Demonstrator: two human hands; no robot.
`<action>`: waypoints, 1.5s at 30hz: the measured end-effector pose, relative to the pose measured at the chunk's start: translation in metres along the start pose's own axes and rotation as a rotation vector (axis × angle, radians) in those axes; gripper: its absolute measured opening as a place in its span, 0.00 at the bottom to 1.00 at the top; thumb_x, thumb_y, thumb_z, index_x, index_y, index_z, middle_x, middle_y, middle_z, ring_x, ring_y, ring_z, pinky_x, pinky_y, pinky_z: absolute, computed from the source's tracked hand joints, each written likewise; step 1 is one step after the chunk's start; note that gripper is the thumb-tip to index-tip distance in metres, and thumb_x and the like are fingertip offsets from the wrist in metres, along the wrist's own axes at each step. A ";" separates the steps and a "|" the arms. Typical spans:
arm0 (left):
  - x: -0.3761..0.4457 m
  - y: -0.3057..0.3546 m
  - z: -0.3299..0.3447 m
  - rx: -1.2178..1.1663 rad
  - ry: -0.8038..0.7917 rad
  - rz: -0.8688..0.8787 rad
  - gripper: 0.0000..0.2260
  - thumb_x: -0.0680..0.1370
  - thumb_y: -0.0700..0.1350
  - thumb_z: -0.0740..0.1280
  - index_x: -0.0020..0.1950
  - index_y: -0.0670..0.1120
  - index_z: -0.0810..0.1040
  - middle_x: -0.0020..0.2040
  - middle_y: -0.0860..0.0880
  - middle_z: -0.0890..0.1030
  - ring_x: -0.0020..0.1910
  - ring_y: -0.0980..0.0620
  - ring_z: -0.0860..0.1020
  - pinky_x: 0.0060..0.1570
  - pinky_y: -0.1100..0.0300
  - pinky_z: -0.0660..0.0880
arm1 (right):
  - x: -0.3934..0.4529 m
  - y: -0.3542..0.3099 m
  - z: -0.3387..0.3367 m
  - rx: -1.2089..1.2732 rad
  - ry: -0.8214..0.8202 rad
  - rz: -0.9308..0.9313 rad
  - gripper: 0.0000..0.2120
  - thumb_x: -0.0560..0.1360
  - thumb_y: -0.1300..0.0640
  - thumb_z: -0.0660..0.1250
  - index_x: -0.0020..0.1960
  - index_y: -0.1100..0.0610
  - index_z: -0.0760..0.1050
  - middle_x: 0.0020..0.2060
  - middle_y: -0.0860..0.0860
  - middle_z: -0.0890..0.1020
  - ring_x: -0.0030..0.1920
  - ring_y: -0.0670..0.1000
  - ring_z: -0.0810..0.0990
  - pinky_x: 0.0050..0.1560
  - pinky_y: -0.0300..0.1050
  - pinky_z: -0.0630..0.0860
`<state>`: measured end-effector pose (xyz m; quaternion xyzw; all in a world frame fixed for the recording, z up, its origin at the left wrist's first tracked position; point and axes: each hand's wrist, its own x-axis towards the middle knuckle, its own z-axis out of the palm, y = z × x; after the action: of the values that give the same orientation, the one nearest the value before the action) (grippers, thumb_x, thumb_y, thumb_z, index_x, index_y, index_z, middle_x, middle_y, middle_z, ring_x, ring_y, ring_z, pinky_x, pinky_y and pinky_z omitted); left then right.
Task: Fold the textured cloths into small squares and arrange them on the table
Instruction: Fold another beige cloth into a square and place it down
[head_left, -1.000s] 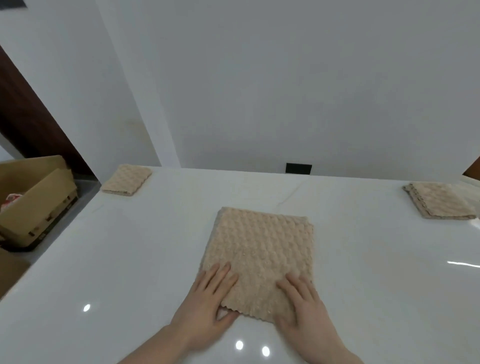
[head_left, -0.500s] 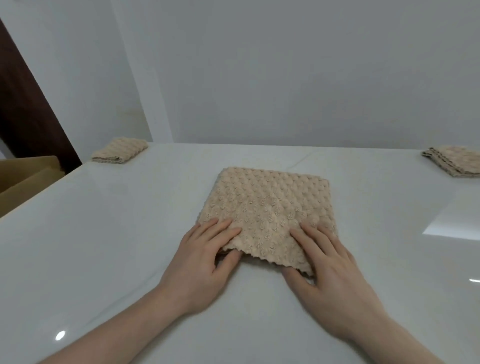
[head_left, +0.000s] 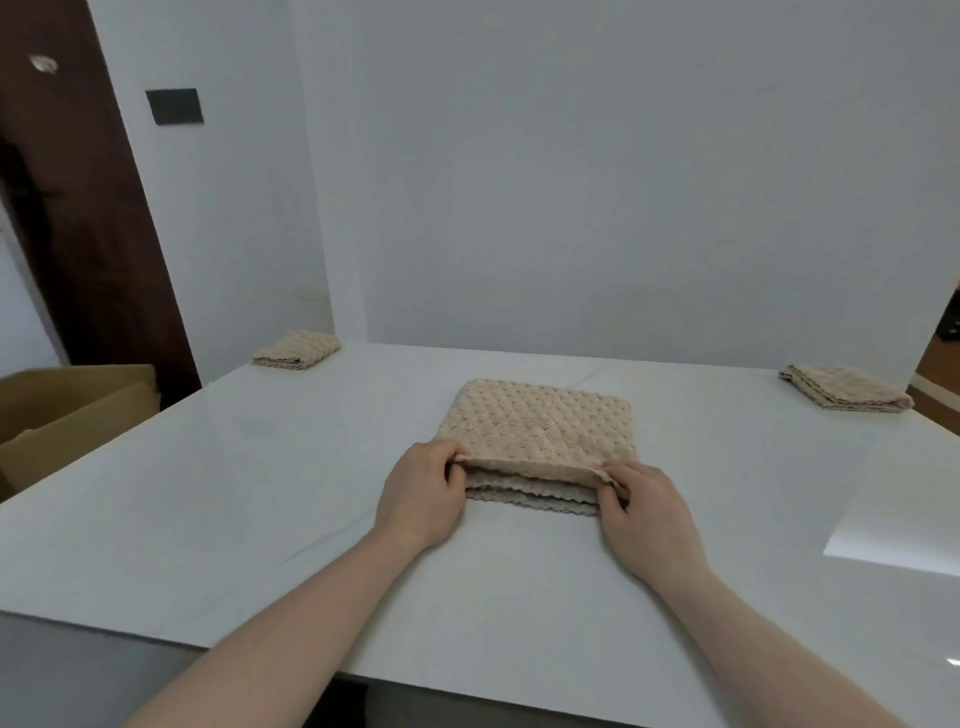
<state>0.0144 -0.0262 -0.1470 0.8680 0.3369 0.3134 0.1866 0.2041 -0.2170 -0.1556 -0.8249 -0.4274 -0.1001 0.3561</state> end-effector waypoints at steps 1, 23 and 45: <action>0.000 0.000 0.000 0.008 0.017 -0.015 0.10 0.80 0.46 0.60 0.53 0.55 0.80 0.49 0.57 0.81 0.52 0.54 0.76 0.49 0.57 0.73 | 0.000 0.000 -0.001 -0.008 0.002 0.001 0.08 0.80 0.56 0.63 0.45 0.48 0.79 0.46 0.41 0.82 0.52 0.52 0.77 0.52 0.47 0.75; 0.042 0.056 -0.115 -0.151 0.346 0.219 0.08 0.80 0.41 0.66 0.54 0.50 0.84 0.50 0.56 0.83 0.52 0.53 0.77 0.53 0.59 0.73 | 0.046 -0.070 -0.103 0.340 0.422 -0.143 0.11 0.78 0.65 0.67 0.51 0.51 0.83 0.47 0.43 0.84 0.51 0.46 0.82 0.56 0.46 0.79; -0.022 0.084 -0.161 0.007 0.118 0.036 0.17 0.75 0.59 0.71 0.32 0.51 0.76 0.31 0.55 0.74 0.35 0.54 0.75 0.32 0.60 0.65 | -0.019 -0.073 -0.167 0.271 0.256 0.167 0.06 0.79 0.51 0.68 0.44 0.49 0.80 0.39 0.44 0.83 0.42 0.49 0.81 0.41 0.46 0.72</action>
<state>-0.0673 -0.0825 0.0067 0.8547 0.3325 0.3660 0.1577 0.1590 -0.3141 -0.0065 -0.7825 -0.3182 -0.1159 0.5225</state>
